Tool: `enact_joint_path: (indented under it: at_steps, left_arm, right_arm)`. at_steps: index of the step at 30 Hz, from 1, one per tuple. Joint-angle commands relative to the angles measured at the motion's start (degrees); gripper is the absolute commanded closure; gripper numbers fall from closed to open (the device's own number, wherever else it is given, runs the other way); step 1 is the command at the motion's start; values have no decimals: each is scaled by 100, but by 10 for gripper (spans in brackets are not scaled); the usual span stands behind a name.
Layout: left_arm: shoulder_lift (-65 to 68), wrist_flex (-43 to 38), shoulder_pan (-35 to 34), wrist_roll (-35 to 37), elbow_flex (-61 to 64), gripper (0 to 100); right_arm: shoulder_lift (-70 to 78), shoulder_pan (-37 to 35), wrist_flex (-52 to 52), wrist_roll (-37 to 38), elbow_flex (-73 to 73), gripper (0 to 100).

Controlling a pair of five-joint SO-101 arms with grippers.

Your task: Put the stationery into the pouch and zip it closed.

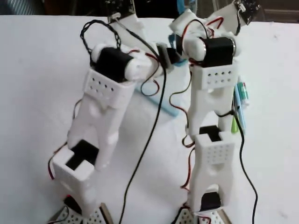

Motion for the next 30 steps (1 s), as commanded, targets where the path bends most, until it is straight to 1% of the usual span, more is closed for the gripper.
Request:
enact_joint_path:
  at_steps: [1, 2, 5, 6, 10, 13, 15, 19, 27, 30]
  left_arm:
    - [22, 44, 110, 35, -44, 730]
    - [22, 53, 154, 9, -44, 740]
    - [75, 53, 303, -492, -35, 782]
    - [84, 53, 330, -554, -9, 795]
    - [84, 44, 347, -642, 668, 805]
    - [84, 9, 347, -888, 1169, 820]
    - [84, -70, 347, -1231, 1292, 872]
    - [48, -290, 356, -2163, 1275, 977]
    - [31, -202, 409, -3560, 1284, 978]
    - [13, 26, 312, -4018, 1275, 978]
  right_arm:
    - [-57, 145, -40, -44, -97, 981]
    - [-48, 171, -40, -44, -97, 981]
    - [-48, 215, -119, -44, -97, 981]
    - [-48, 215, -127, -44, -97, 981]
    - [-48, 215, -154, -44, -88, 981]
    - [-40, 189, -163, -44, -88, 981]
    - [-40, 171, -268, -9, -26, 981]
    - [57, 154, -523, 9, -79, 981]
    - [338, -13, -857, 18, -79, 981]
    - [356, 48, -1042, 18, -26, 981]
